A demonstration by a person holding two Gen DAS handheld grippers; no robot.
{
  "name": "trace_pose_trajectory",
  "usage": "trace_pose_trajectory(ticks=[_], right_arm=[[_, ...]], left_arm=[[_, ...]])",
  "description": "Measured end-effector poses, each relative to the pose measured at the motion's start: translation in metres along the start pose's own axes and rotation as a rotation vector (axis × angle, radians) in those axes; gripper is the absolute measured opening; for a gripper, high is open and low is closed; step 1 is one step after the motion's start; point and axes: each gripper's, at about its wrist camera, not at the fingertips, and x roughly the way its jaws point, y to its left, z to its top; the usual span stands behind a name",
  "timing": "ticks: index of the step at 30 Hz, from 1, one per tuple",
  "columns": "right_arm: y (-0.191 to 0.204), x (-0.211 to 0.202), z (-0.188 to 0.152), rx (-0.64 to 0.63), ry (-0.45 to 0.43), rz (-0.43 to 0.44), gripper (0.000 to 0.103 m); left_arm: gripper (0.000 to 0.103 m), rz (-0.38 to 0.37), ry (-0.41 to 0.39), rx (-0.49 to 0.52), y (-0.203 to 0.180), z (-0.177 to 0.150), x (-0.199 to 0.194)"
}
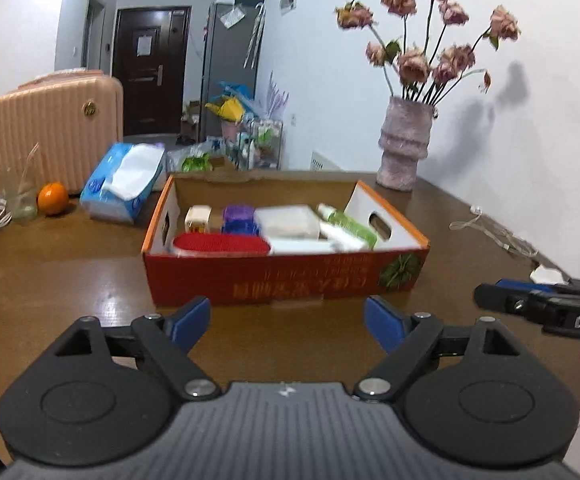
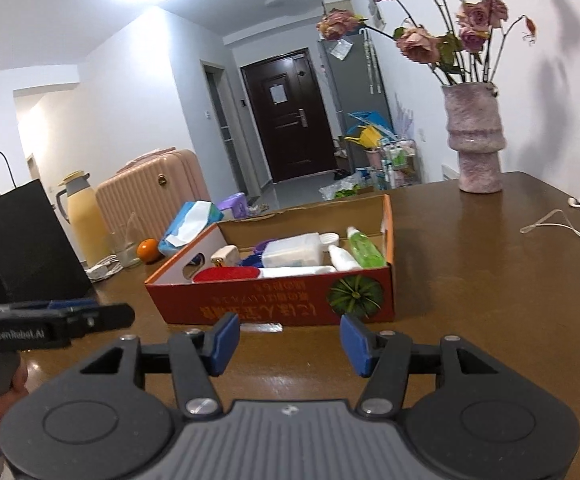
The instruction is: Organize rigid objects
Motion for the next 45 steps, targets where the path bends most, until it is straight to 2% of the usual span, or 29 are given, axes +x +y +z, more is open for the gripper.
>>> trace_pose_trajectory(ticks=[7, 10, 13, 15, 18, 21, 26, 28, 30, 32, 33, 35, 38, 40, 45], right_arm=[[0.026, -0.013, -0.030, -0.038, 0.029, -0.042, 0.057], [0.042, -0.022, -0.034, -0.070, 0.037, -0.044, 0.057], [0.061, -0.031, -0.033, -0.114, 0.028, -0.066, 0.057], [0.071, -0.046, -0.040, -0.122, -0.013, -0.077, 0.059], [0.084, -0.058, -0.053, -0.117, -0.014, -0.070, 0.060], [0.104, -0.071, -0.061, -0.183, -0.027, -0.071, 0.060], [0.123, -0.105, -0.068, -0.202, -0.083, -0.044, 0.060], [0.130, -0.119, -0.071, -0.208, -0.110, -0.067, 0.060], [0.139, -0.134, -0.079, -0.236, -0.152, -0.094, 0.064], [0.147, -0.146, -0.088, -0.277, -0.195, -0.131, 0.073], [0.151, -0.150, -0.093, -0.298, -0.213, -0.157, 0.073], [0.160, -0.156, -0.101, -0.342, -0.246, -0.195, 0.077], [0.169, -0.165, -0.116, -0.374, -0.315, -0.239, 0.091], [0.173, -0.169, -0.123, -0.383, -0.340, -0.245, 0.092], [0.174, -0.171, -0.122, -0.359, -0.333, -0.240, 0.094]], left_arm=[[0.087, 0.032, -0.026, -0.029, 0.006, -0.032, -0.031], [0.087, 0.011, -0.050, -0.058, 0.014, -0.047, -0.043], [0.088, 0.028, -0.023, -0.036, 0.014, -0.053, -0.044], [0.088, 0.052, -0.054, -0.040, 0.014, -0.053, -0.055], [0.091, 0.007, -0.116, -0.068, 0.017, -0.058, -0.085], [0.091, 0.061, -0.161, -0.070, 0.016, -0.069, -0.117], [0.095, 0.189, -0.235, -0.092, 0.015, -0.098, -0.167], [0.102, 0.206, -0.278, -0.089, 0.012, -0.106, -0.183], [0.103, 0.218, -0.327, -0.046, 0.005, -0.109, -0.194], [0.103, 0.236, -0.374, -0.008, -0.002, -0.111, -0.203], [0.103, 0.236, -0.396, -0.006, -0.003, -0.112, -0.207], [0.103, 0.199, -0.422, -0.013, -0.003, -0.115, -0.213], [0.103, 0.165, -0.419, -0.010, -0.002, -0.119, -0.215], [0.103, 0.165, -0.415, 0.000, 0.000, -0.122, -0.214], [0.103, 0.152, -0.410, -0.017, 0.007, -0.124, -0.216]])
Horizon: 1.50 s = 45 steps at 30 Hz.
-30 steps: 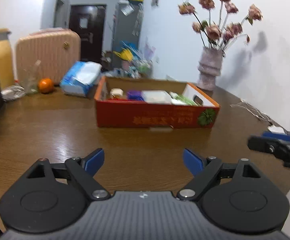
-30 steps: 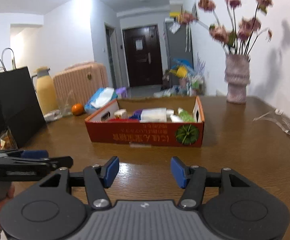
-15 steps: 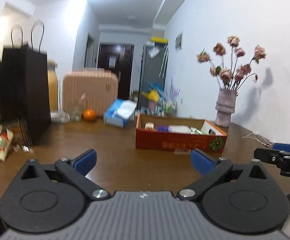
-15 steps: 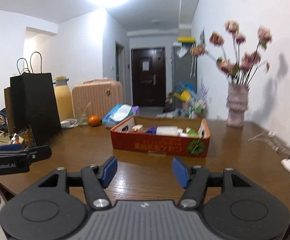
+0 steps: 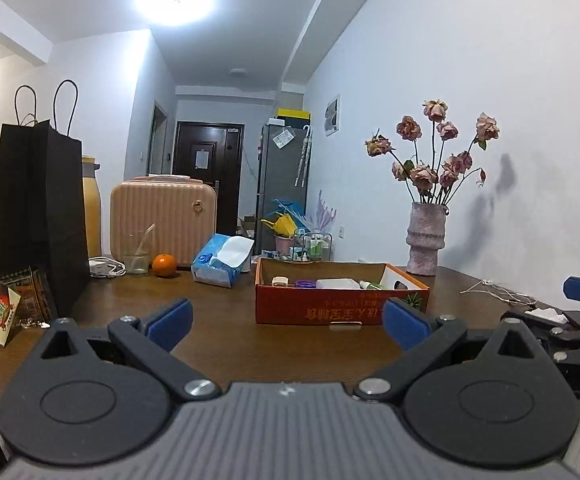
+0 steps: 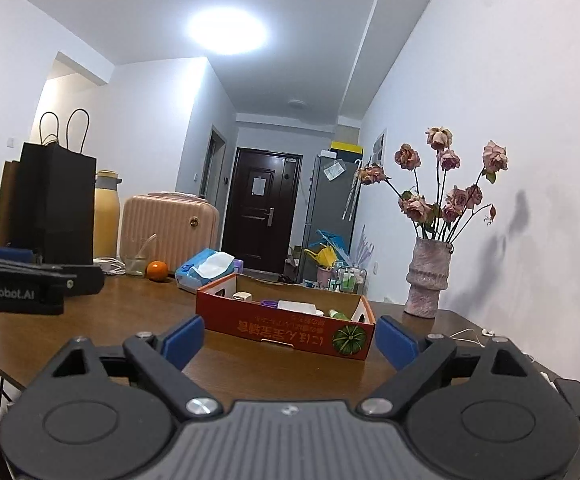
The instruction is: Organize rigid objects
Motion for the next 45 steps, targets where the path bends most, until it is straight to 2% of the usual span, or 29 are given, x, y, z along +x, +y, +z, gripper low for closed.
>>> trace_pose_trajectory(ticks=[12, 45], right_arm=[[-0.0030, -0.0001, -0.0008, 0.025, 0.004, 0.002, 0.096], [-0.0047, 0.0003, -0.0018, 0.033, 0.013, -0.007, 0.097]], left_arm=[[0.103, -0.023, -0.009, 0.033, -0.0064, 0.0000, -0.0055], [0.103, -0.032, 0.005, 0.043, -0.0087, -0.0016, -0.0030]])
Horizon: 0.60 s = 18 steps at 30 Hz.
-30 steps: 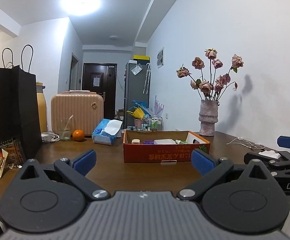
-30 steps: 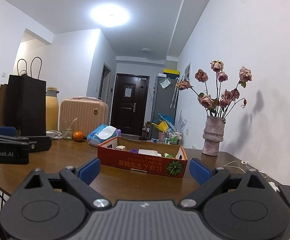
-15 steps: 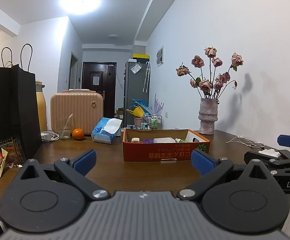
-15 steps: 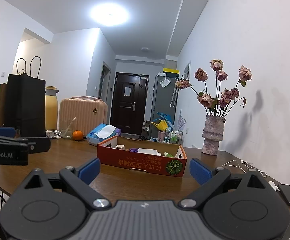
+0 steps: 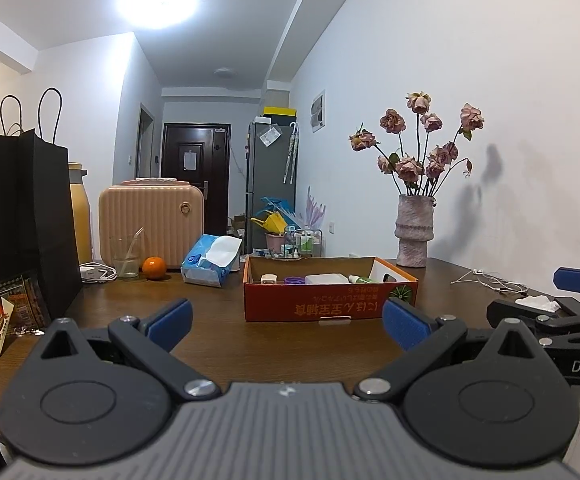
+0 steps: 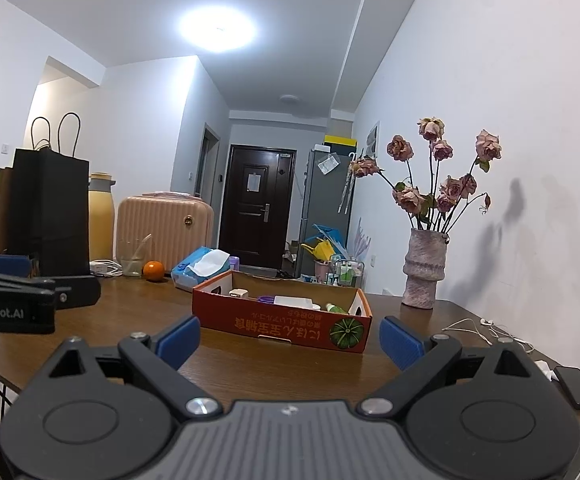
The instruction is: Organize rigid objects
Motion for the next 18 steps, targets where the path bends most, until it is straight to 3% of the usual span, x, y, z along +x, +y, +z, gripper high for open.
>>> trace_pose_trajectory(ticks=[18], right_arm=[[-0.0024, -0.0001, -0.0005, 0.004, 0.002, -0.004, 0.097]], left_arm=[[0.103, -0.002, 0.000, 0.004, -0.0010, -0.0011, 0.0002]])
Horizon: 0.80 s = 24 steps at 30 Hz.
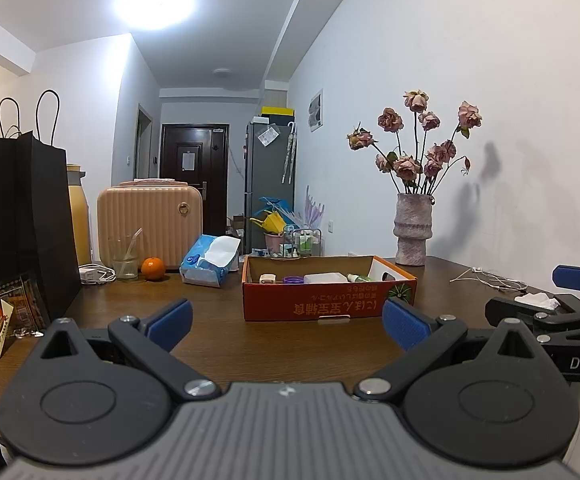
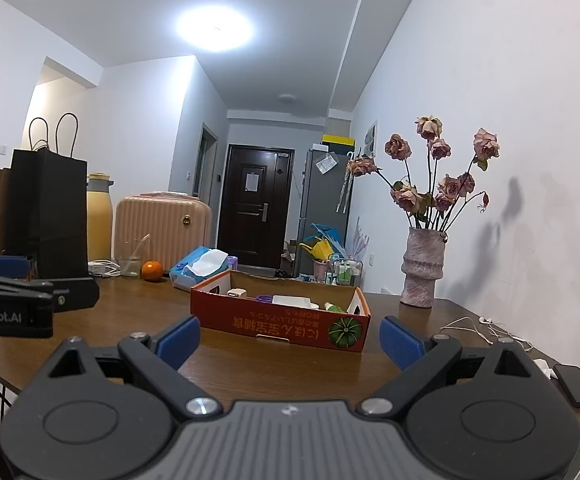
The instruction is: Organize rigid objects
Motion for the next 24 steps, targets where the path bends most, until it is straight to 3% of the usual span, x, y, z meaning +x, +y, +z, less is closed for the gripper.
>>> trace_pose_trajectory(ticks=[24], right_arm=[[0.0006, 0.0009, -0.0003, 0.002, 0.002, -0.001, 0.097]], left_arm=[[0.103, 0.005, 0.000, -0.009, 0.0014, 0.0004, -0.0012]])
